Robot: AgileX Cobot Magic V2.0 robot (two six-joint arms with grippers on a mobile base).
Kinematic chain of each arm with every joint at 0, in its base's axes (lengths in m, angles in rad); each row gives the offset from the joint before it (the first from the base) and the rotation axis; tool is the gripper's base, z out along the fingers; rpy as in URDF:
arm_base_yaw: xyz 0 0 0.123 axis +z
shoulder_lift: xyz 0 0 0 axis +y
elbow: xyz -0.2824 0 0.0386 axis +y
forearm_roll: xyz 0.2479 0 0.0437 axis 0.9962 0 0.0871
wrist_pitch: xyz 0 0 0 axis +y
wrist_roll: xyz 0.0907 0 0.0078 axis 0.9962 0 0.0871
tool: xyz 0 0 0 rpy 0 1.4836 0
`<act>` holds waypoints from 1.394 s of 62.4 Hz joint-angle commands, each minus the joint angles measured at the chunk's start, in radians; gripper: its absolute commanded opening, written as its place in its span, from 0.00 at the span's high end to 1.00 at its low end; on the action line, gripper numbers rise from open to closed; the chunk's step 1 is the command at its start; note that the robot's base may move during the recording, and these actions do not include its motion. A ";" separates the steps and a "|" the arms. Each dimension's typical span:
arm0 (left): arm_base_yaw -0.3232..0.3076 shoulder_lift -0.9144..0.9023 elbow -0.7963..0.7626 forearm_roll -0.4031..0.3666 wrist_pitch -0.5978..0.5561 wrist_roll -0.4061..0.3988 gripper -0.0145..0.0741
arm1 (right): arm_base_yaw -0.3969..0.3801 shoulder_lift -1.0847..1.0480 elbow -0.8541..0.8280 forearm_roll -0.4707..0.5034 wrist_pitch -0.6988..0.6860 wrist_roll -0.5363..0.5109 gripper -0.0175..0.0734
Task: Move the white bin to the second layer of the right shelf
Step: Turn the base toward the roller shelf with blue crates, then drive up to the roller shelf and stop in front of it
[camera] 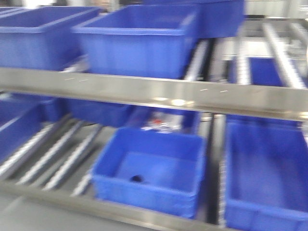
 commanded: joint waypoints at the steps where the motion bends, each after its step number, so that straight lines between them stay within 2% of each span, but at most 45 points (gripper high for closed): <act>1: -0.001 -0.018 0.029 -0.008 -0.083 -0.005 0.74 | -0.004 0.006 -0.030 -0.007 -0.099 0.001 0.75; 87: -0.001 -0.018 0.029 -0.008 -0.083 -0.005 0.74 | -0.004 0.006 -0.030 -0.007 -0.099 0.001 0.75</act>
